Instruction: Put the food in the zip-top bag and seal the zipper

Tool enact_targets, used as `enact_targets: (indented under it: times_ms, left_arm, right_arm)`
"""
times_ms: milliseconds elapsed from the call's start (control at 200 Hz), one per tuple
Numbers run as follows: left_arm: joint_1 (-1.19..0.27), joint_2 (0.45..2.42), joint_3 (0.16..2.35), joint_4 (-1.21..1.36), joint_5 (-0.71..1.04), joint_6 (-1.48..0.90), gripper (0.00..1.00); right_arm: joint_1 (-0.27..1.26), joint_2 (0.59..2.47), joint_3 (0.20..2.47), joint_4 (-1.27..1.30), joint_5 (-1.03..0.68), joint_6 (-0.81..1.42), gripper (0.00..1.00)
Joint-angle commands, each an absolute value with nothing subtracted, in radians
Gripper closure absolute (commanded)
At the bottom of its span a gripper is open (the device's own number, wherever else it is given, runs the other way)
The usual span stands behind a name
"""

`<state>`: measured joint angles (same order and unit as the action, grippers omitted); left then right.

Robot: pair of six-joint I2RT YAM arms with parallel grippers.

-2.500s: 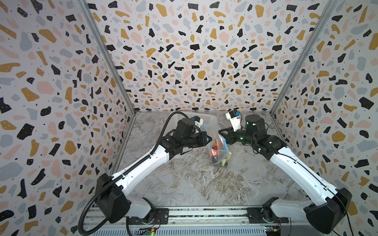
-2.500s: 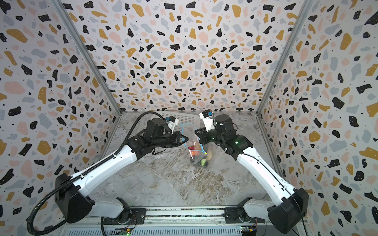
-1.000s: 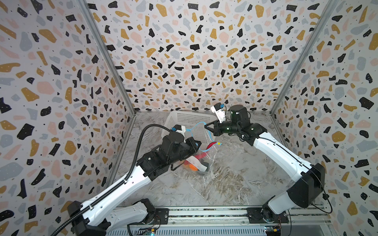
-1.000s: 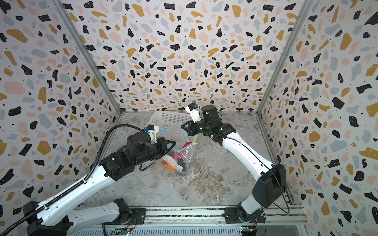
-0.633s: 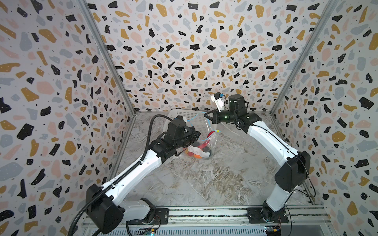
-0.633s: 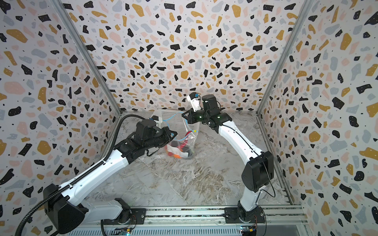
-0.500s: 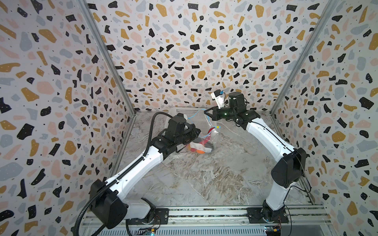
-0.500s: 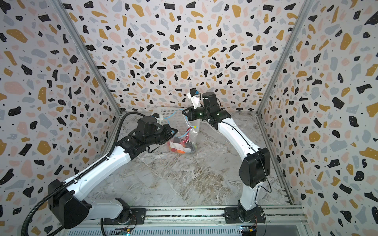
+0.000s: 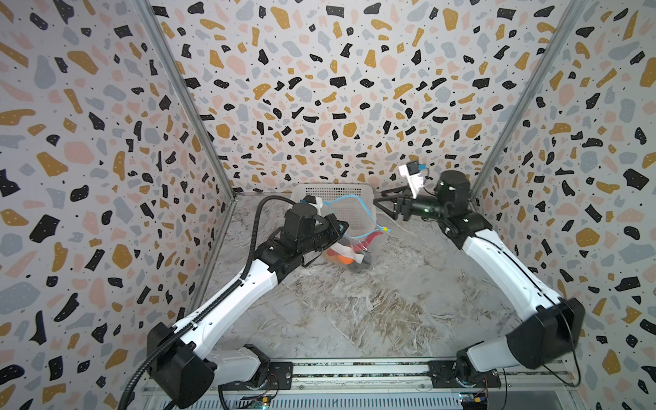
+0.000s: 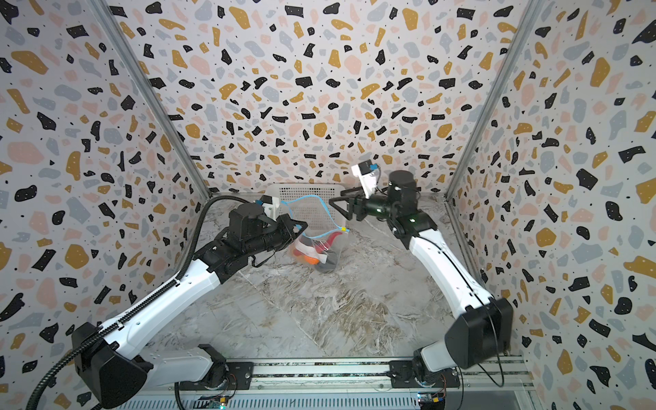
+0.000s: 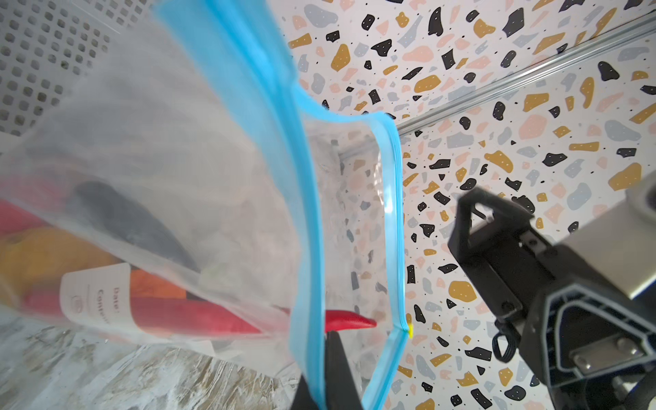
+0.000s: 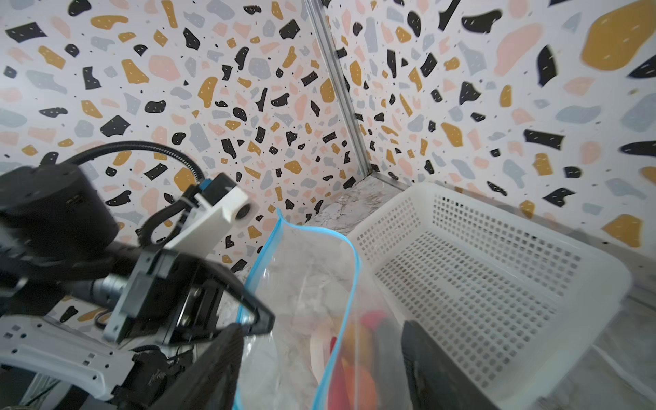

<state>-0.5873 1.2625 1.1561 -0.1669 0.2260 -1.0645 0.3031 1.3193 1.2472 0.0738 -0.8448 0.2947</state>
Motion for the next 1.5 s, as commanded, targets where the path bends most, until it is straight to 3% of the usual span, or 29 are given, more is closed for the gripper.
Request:
enact_targets:
  times_ms: [0, 170, 300, 430, 821, 1186, 1387, 1442, 1497]
  left_arm:
    - [-0.585, 1.250, 1.138, -0.052, 0.234, -1.090, 1.00]
    - [-0.584, 1.250, 1.146, -0.044, 0.241, -1.092, 1.00]
    - [-0.584, 1.241, 1.135, -0.035, 0.238, -1.095, 1.00]
    - [-0.584, 1.239, 1.131, -0.032, 0.242, -1.095, 1.00]
    - [-0.585, 1.215, 1.104, -0.023, 0.235, -1.101, 1.00]
    - [-0.584, 1.201, 1.091, -0.021, 0.229, -1.100, 1.00]
    - [-0.584, 1.180, 1.091, -0.057, 0.211, -1.061, 1.00]
    - [-0.584, 1.161, 1.094, -0.085, 0.192, -1.029, 0.83]
    - [-0.584, 1.136, 1.108, -0.138, 0.161, -0.975, 0.72]
  right_arm:
    - [0.258, 1.157, 1.012, 0.388, -0.965, 0.301, 0.21]
    - [0.252, 0.973, 0.615, 0.733, -0.918, 0.269, 0.24]
    - [0.280, 0.953, 0.455, 0.942, -0.878, 0.252, 0.27]
    - [0.318, 1.020, 0.464, 0.989, -0.853, 0.217, 0.30]
    - [0.354, 1.243, 0.557, 1.141, -0.858, 0.261, 0.56]
    - [0.364, 1.287, 0.586, 1.169, -0.883, 0.281, 0.91]
    - [0.374, 1.276, 0.661, 1.048, -0.927, 0.216, 1.00]
    - [0.374, 1.266, 0.697, 0.981, -0.951, 0.177, 1.00]
    - [0.374, 1.261, 0.742, 0.902, -0.979, 0.124, 1.00]
